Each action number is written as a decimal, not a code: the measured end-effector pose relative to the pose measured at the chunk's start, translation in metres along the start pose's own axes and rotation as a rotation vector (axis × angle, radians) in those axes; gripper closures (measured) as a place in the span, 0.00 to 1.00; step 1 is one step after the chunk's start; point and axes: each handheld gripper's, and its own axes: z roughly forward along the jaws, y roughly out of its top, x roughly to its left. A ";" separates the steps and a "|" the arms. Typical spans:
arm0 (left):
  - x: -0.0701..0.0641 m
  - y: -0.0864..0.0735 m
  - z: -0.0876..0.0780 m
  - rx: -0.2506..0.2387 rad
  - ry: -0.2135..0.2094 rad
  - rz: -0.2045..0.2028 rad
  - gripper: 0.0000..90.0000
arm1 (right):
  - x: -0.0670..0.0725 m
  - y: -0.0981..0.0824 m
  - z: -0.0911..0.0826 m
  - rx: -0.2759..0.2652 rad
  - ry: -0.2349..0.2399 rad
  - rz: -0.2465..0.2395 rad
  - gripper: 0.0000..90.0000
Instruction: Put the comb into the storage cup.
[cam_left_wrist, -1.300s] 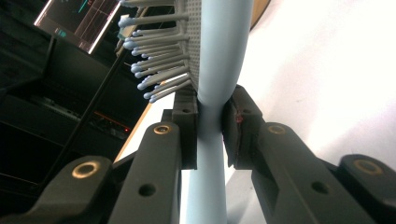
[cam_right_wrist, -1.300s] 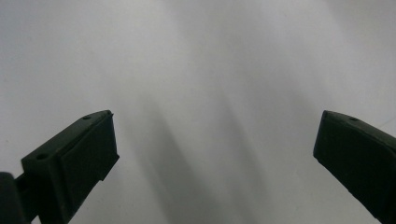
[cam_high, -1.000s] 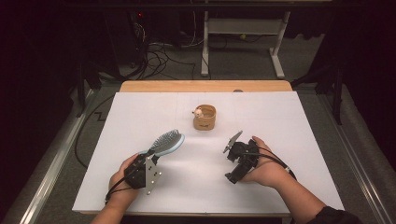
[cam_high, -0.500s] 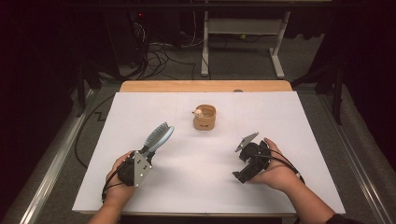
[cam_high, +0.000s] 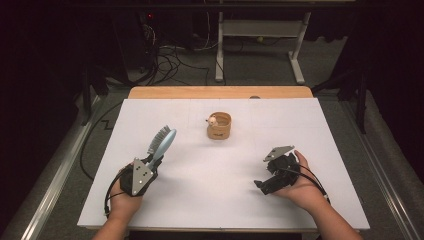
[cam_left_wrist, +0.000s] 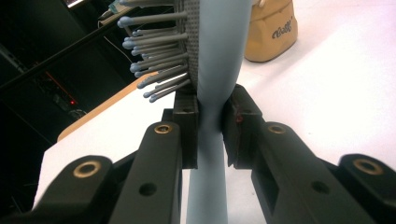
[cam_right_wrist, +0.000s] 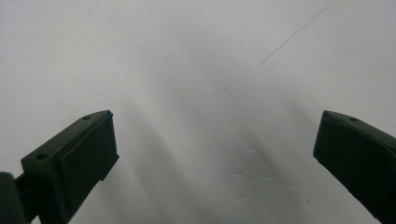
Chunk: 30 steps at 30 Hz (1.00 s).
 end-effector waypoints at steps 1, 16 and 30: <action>0.001 0.000 0.000 0.000 -0.005 -0.008 0.86 | -0.001 -0.002 0.000 -0.022 -0.002 0.007 0.00; 0.008 -0.002 -0.002 -0.018 -0.041 -0.082 0.86 | -0.002 -0.021 0.001 -0.207 -0.041 0.090 0.00; 0.007 0.000 -0.005 -0.046 -0.107 -0.162 0.86 | 0.007 -0.037 -0.003 -0.434 -0.037 0.155 0.00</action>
